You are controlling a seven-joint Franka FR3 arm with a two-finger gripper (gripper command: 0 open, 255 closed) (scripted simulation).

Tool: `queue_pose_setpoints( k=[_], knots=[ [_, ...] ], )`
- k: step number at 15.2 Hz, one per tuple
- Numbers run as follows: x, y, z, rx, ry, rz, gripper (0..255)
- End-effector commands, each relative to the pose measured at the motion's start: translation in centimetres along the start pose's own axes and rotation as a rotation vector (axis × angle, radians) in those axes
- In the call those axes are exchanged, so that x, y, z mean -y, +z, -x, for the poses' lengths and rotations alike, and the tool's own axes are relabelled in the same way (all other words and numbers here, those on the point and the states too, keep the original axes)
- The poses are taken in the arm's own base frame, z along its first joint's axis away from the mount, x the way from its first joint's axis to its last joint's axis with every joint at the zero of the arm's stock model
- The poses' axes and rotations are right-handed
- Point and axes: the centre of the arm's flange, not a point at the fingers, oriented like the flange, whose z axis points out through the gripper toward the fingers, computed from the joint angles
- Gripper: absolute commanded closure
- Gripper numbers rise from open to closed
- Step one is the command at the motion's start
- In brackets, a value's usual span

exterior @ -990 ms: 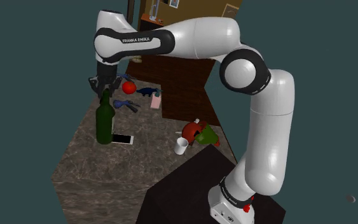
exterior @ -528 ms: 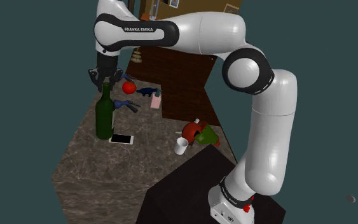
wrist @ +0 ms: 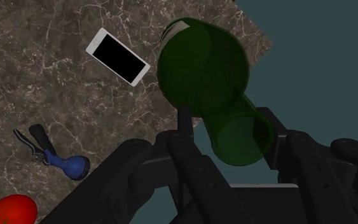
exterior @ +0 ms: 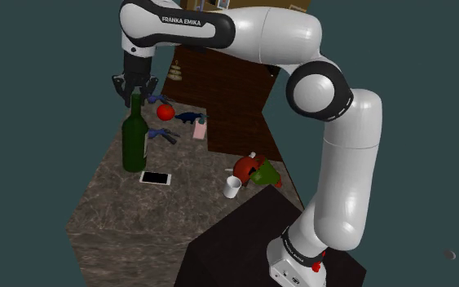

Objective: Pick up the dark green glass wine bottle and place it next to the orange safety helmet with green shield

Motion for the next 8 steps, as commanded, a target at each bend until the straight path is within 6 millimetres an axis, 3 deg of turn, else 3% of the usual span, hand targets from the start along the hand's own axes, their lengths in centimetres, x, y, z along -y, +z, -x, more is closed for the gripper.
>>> queue_pose_setpoints(
  k=[1, 8],
  knots=[
    [0.0, -1.1, 0.1, 0.0, 0.0, 0.0, 255],
    [0.2, -4.8, 0.1, 0.0, 0.0, 0.0, 255]
  ],
)
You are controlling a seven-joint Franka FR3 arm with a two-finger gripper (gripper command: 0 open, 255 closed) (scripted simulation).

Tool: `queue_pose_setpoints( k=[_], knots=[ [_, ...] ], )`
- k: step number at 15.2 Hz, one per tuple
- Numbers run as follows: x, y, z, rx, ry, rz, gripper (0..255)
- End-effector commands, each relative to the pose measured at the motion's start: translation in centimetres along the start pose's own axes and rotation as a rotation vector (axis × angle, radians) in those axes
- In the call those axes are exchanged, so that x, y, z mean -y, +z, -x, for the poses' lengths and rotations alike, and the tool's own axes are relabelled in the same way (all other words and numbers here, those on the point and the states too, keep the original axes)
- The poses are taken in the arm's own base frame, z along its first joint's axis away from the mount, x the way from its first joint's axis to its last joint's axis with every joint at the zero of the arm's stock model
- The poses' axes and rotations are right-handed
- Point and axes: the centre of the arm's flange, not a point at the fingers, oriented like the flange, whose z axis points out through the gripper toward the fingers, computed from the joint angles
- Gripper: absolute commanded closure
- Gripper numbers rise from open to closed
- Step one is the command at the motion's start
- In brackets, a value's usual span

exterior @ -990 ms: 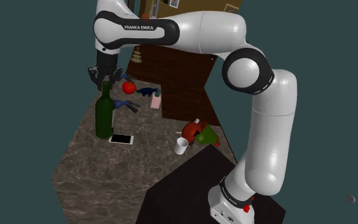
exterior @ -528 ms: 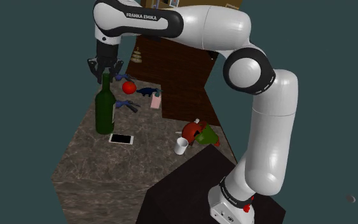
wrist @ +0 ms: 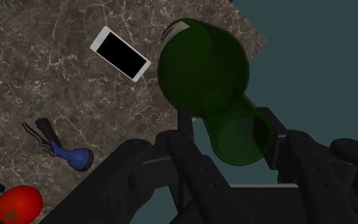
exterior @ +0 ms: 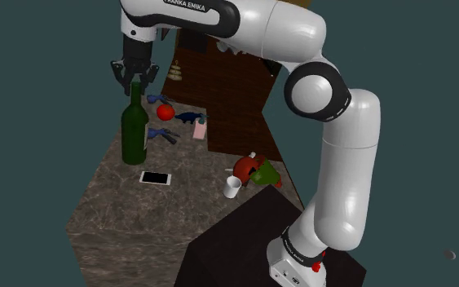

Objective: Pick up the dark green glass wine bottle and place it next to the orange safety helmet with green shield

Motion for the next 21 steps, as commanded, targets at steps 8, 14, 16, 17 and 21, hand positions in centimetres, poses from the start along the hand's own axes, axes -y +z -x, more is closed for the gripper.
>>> queue_pose_setpoints(
  k=[8, 14, 16, 17, 21],
  knots=[
    [0.2, -4.9, 0.2, 0.0, 0.0, 0.0, 255],
    [0.4, -8.0, 0.2, 0.0, 0.0, 0.0, 255],
    [0.5, -9.1, 0.2, 0.0, 0.0, 0.0, 255],
    [0.5, -9.6, 0.2, 0.0, 0.0, 0.0, 255],
    [-3.1, -9.8, 1.8, 0.0, 0.0, 0.0, 255]
  ],
)
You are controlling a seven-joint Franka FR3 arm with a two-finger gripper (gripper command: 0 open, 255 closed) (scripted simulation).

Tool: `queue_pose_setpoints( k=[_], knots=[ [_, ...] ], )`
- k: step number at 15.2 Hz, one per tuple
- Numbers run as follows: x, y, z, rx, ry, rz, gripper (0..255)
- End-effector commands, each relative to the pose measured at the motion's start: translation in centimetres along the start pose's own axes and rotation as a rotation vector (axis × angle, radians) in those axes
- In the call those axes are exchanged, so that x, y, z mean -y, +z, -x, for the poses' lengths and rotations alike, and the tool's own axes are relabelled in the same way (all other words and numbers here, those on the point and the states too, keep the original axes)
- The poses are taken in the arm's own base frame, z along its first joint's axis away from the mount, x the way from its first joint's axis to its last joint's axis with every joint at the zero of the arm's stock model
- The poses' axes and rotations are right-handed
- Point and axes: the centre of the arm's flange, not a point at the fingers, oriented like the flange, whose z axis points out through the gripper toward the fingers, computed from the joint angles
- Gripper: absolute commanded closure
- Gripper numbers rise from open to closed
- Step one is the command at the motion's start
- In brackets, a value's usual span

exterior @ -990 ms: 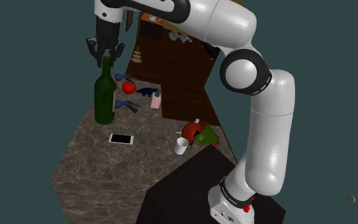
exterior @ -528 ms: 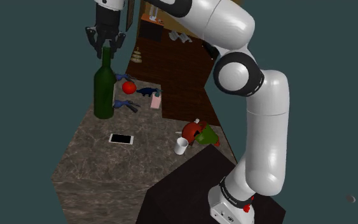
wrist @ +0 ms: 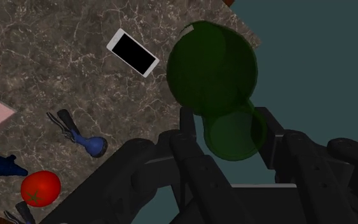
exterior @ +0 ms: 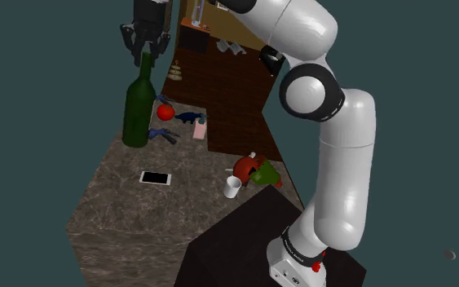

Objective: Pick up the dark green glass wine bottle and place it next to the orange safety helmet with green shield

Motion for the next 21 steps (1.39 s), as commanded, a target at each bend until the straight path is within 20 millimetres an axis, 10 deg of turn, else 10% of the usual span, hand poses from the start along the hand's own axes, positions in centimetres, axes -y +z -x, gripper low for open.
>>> queue_pose_setpoints(
  k=[1, 21],
  knots=[
    [-2.6, 0.3, 1.0, -0.002, 0.0, -0.001, 255],
    [-26.9, 2.1, 11.2, -0.002, 0.0, -0.001, 255]
  ],
)
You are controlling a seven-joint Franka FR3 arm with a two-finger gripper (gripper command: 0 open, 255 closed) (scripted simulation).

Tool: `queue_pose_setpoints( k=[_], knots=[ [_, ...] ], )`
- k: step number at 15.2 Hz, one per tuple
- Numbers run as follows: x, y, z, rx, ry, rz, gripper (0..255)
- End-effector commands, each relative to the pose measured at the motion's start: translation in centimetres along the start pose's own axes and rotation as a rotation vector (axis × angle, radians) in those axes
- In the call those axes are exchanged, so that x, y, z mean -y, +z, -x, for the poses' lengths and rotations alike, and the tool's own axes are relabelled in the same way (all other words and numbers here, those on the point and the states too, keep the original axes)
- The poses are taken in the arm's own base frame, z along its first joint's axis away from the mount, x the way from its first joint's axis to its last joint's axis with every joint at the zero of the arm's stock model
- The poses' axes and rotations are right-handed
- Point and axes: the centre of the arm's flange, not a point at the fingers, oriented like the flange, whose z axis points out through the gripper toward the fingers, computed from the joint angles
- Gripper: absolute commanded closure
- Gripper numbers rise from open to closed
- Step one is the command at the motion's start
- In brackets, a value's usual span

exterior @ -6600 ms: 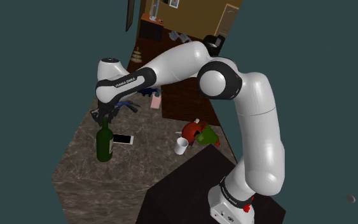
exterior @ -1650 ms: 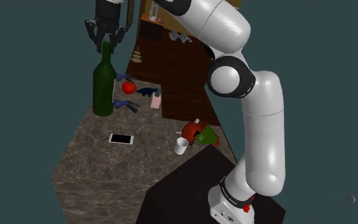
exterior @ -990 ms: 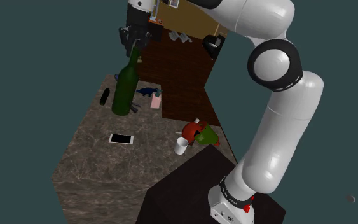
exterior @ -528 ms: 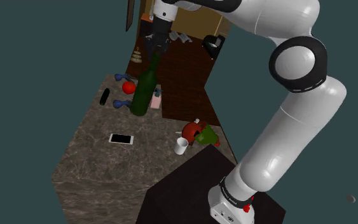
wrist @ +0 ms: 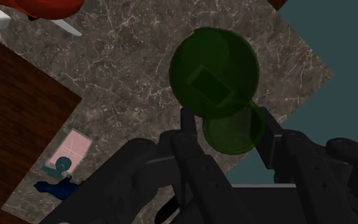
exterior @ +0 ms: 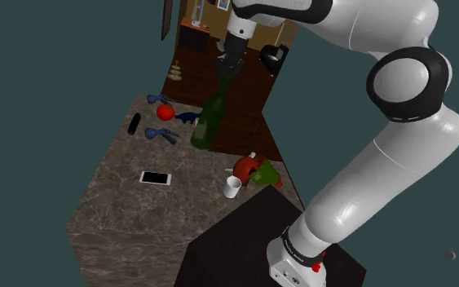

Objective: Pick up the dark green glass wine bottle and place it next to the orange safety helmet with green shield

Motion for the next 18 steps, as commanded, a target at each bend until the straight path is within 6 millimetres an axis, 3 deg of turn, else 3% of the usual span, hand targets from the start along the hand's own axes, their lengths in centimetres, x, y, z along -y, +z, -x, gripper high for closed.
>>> queue_pose_setpoints(
  k=[1, 18],
  knots=[
    [-2.5, 0.3, 1.0, -0.001, -0.001, 0.0, 255],
    [-23.2, 1.8, 9.6, -0.001, -0.001, 0.0, 255]
  ],
)
